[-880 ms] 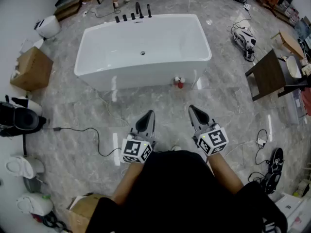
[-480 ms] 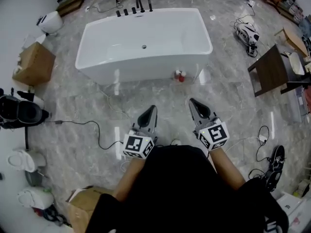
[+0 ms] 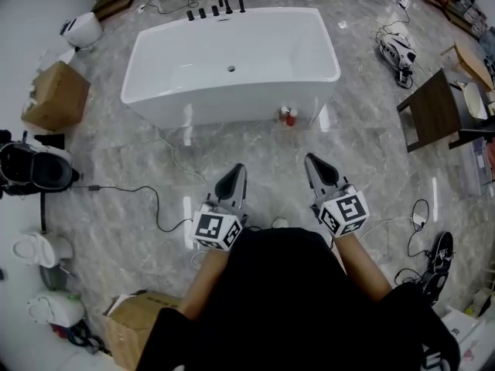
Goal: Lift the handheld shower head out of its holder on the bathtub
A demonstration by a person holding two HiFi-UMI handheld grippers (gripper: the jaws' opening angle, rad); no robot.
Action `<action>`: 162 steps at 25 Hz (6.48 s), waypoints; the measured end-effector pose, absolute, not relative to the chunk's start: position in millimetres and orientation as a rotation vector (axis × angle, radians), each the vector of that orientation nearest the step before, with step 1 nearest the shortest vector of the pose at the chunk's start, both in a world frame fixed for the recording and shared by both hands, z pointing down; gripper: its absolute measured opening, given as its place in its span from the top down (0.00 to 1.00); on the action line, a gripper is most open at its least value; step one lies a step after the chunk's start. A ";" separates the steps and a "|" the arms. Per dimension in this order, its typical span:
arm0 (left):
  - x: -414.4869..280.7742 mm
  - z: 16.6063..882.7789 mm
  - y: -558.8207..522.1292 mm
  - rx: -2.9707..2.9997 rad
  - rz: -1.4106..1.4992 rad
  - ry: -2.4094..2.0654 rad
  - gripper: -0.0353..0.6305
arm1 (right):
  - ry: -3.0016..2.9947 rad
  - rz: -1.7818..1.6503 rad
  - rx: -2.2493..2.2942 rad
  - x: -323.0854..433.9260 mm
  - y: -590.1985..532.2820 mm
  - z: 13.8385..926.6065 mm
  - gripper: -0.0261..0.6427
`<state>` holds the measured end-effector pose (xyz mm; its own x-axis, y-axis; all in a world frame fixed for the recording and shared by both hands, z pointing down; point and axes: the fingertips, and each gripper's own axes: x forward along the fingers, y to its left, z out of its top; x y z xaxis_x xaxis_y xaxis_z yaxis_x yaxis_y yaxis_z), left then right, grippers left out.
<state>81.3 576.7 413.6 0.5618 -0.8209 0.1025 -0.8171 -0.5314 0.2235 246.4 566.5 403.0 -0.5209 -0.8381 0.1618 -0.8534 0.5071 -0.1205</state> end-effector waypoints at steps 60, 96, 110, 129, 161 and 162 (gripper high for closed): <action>-85.7 432.8 195.9 2.521 -0.069 -1.299 0.53 | -2.699 0.476 1.429 116.7 179.5 414.6 0.65; -153.3 443.1 58.0 2.437 -0.146 -1.285 0.53 | -2.648 0.519 1.432 58.8 22.2 444.0 0.64; -65.8 442.5 -69.2 2.466 -0.039 -1.303 0.53 | -2.668 0.562 1.421 145.1 -105.0 458.0 0.64; -10.1 448.3 -145.8 2.428 0.020 -1.420 0.53 | -2.722 0.630 1.243 181.5 -197.4 488.3 0.64; -0.3 534.1 -281.7 2.373 -0.023 -1.374 0.53 | -2.531 0.663 1.214 137.9 -462.7 632.2 0.63; -0.2 535.2 -287.3 2.382 -0.030 -1.374 0.53 | -2.525 0.652 1.216 136.2 -470.7 638.9 0.63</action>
